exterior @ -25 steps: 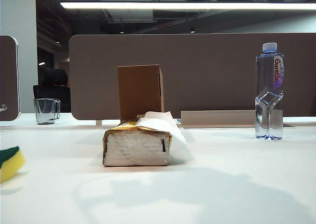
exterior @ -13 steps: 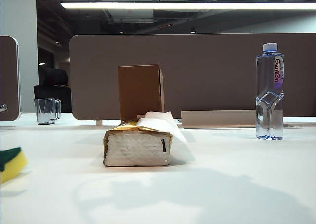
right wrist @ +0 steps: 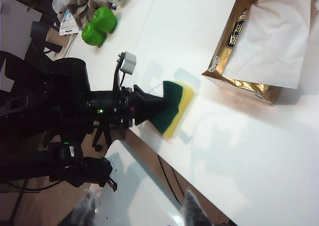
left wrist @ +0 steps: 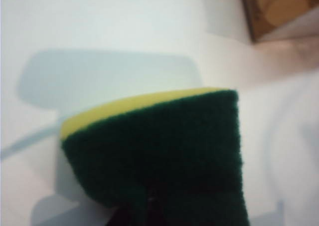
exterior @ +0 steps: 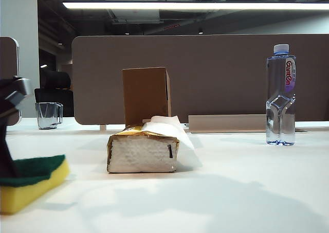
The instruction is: Move the sponge from left to right to wipe the table, avoiding obstacles on the table, and finally reaching the bottle of mineral water.
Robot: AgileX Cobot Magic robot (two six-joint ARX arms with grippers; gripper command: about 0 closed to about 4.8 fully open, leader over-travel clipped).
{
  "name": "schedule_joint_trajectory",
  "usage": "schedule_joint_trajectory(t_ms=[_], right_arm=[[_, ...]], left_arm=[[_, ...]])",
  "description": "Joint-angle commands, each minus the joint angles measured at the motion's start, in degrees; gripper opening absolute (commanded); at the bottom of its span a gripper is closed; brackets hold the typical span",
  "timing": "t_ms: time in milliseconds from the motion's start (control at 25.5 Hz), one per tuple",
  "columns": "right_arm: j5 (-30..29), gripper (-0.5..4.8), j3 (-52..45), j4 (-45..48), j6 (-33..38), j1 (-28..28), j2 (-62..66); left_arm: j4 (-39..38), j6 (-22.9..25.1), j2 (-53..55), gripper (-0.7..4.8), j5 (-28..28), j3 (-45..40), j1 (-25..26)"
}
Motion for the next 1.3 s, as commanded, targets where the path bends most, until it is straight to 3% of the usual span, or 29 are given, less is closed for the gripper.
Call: schedule_joint_trajectory(t_ms=[39,196,550,1297], right_arm=[[-0.5,2.3,0.2,0.4,-0.2,0.0,-0.2],[-0.5,2.3,0.2,0.3,-0.2,0.0,-0.2],[-0.5,2.3,0.2,-1.2,-0.2,0.0,-0.2],[-0.6,2.3,0.2,-1.3,-0.2,0.1,-0.2]], left_arm=[[-1.9,-2.7,0.4,-0.06,1.2,-0.7,-3.0],[1.2,-6.5,0.5,-0.06,0.0,-0.7,-7.5],[9.4,-10.8,7.8,-0.06,1.7,-0.1,-11.5],[13.1,-12.4,24.2,-0.06,0.4,13.1,-22.6]])
